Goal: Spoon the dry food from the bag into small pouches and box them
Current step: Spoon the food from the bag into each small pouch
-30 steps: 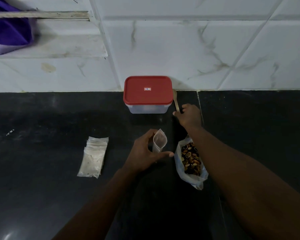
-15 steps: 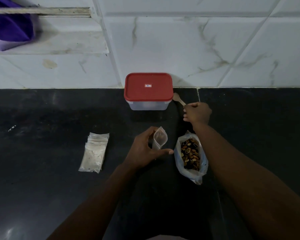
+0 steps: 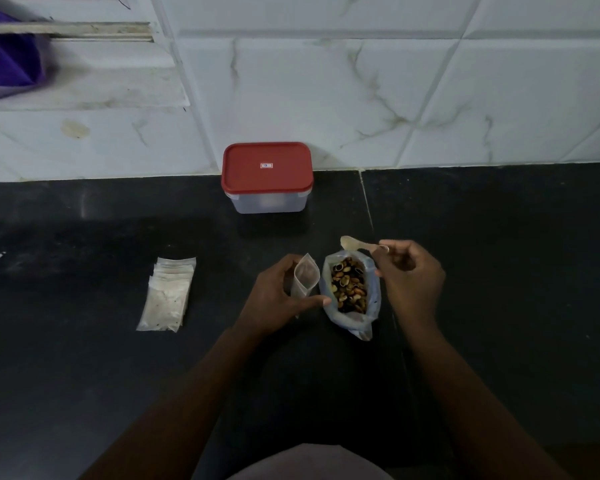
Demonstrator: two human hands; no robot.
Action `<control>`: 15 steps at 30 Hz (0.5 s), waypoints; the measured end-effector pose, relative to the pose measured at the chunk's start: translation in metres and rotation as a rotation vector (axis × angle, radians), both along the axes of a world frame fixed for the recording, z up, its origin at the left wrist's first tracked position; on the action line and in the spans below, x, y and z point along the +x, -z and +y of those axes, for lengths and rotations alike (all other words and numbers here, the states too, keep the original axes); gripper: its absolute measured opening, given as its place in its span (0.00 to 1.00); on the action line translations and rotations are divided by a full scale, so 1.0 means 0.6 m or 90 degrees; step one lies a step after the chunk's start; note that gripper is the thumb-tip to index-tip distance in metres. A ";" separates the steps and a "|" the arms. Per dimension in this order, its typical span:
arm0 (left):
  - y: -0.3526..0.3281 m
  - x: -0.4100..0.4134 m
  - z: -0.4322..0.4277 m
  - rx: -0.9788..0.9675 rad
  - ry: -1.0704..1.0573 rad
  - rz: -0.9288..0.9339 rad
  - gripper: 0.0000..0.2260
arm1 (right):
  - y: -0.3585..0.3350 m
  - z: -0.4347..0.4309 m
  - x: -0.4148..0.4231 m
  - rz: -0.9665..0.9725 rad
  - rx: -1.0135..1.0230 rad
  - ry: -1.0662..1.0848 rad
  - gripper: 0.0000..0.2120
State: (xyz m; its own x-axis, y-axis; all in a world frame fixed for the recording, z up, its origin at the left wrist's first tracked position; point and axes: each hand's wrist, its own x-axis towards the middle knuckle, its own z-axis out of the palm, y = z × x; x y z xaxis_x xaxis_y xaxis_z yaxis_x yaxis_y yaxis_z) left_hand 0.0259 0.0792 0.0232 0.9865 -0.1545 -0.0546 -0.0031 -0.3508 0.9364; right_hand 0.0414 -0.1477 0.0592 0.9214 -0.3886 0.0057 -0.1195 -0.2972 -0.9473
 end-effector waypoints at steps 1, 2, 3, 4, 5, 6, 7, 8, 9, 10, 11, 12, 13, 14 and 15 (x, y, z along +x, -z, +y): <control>0.003 -0.004 -0.003 0.005 -0.002 0.001 0.29 | 0.000 -0.003 -0.013 -0.013 -0.018 0.001 0.06; 0.005 -0.008 -0.006 0.011 -0.005 0.003 0.28 | 0.000 -0.006 -0.024 -0.028 -0.033 0.000 0.06; 0.008 -0.011 -0.009 0.020 -0.007 0.008 0.27 | 0.002 -0.009 -0.033 -0.043 -0.049 -0.004 0.07; 0.010 -0.015 -0.011 0.029 -0.006 0.017 0.25 | 0.002 -0.012 -0.041 -0.056 -0.064 -0.011 0.07; 0.012 -0.018 -0.014 0.035 -0.002 0.028 0.25 | 0.004 -0.015 -0.047 -0.068 -0.077 -0.021 0.07; 0.014 -0.022 -0.016 0.038 0.001 0.034 0.24 | 0.005 -0.017 -0.051 -0.081 -0.088 -0.035 0.08; 0.016 -0.025 -0.019 0.040 0.003 0.037 0.24 | 0.007 -0.018 -0.054 -0.094 -0.101 -0.053 0.08; 0.019 -0.029 -0.021 0.044 0.002 0.039 0.23 | 0.009 -0.019 -0.056 -0.104 -0.119 -0.073 0.08; 0.021 -0.032 -0.023 0.049 -0.001 0.041 0.23 | 0.012 -0.020 -0.058 -0.111 -0.142 -0.092 0.08; 0.024 -0.034 -0.024 0.053 -0.003 0.043 0.24 | 0.016 -0.020 -0.057 -0.116 -0.165 -0.108 0.08; 0.026 -0.036 -0.026 0.056 -0.006 0.047 0.24 | 0.021 -0.021 -0.056 -0.119 -0.188 -0.122 0.08; 0.027 -0.038 -0.028 0.059 -0.008 0.050 0.25 | 0.026 -0.021 -0.054 -0.121 -0.205 -0.136 0.08; 0.028 -0.039 -0.030 0.063 -0.010 0.051 0.25 | 0.033 -0.020 -0.051 -0.122 -0.219 -0.149 0.08; 0.029 -0.040 -0.031 0.068 -0.011 0.051 0.26 | 0.038 -0.018 -0.048 -0.121 -0.231 -0.163 0.08; 0.030 -0.040 -0.033 0.075 -0.011 0.052 0.26 | 0.043 -0.015 -0.045 -0.118 -0.244 -0.175 0.07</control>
